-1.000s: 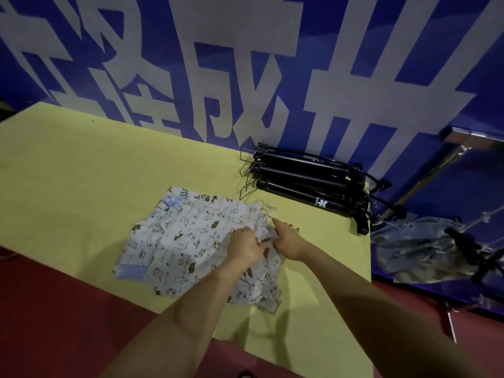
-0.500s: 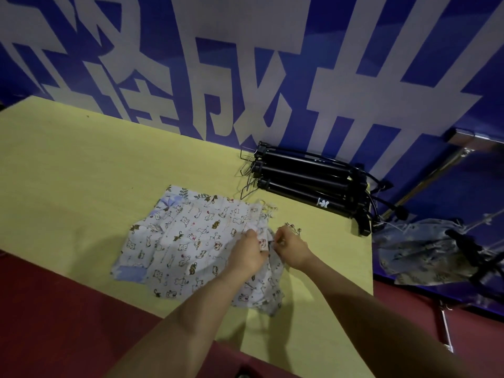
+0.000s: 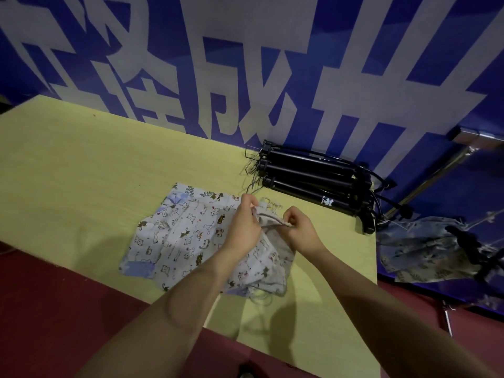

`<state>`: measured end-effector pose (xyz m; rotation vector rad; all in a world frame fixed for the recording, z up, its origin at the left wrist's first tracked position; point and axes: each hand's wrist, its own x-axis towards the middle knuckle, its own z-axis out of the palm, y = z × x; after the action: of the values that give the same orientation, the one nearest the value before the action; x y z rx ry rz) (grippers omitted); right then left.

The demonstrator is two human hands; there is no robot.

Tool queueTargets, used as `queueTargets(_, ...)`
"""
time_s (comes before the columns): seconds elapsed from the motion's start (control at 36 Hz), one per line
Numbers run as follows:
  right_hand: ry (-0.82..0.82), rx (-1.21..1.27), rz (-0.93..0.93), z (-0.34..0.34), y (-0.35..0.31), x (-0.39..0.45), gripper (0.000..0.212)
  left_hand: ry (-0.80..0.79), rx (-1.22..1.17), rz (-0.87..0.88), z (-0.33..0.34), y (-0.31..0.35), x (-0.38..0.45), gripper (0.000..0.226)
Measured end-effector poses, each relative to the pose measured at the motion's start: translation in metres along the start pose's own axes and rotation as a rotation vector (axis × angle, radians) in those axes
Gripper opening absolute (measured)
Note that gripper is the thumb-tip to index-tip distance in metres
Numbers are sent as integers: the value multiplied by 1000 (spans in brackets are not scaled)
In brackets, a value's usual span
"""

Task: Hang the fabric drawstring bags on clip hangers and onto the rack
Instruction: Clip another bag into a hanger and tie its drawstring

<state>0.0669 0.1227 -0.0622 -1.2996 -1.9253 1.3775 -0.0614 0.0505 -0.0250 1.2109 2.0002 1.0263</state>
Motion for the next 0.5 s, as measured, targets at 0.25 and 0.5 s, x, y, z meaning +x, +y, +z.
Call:
queueTargets(0.25,107,70,-83,-18,-32,3,14,61,256,190,-7,13,-3,11)
queueTargets(0.5,91,-28,-93,-34,-33,12,12,134,897,188,4,30,9,33)
